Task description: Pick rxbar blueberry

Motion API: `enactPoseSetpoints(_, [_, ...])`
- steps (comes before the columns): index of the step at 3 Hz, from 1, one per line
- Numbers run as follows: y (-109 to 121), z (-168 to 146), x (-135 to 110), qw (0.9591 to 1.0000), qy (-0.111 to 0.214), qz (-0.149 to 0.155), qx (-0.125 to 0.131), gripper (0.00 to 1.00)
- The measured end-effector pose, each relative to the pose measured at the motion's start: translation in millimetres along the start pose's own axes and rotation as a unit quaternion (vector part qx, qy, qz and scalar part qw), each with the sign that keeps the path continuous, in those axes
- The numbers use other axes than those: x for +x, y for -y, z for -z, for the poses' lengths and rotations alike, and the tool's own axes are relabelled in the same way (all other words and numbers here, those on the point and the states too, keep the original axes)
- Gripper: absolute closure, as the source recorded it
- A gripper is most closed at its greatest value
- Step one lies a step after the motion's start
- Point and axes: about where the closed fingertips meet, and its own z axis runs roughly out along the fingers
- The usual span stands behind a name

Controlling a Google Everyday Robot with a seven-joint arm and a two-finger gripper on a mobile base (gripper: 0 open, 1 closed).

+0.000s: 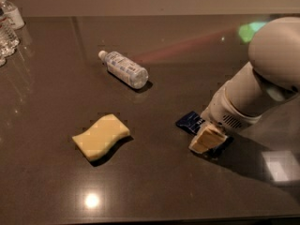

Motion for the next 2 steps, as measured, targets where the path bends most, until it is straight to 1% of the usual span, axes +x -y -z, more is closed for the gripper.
enactPoseSetpoints(2, [0.8, 1.0, 2.5, 1.0, -0.004, -0.003, -0.003, 0.85])
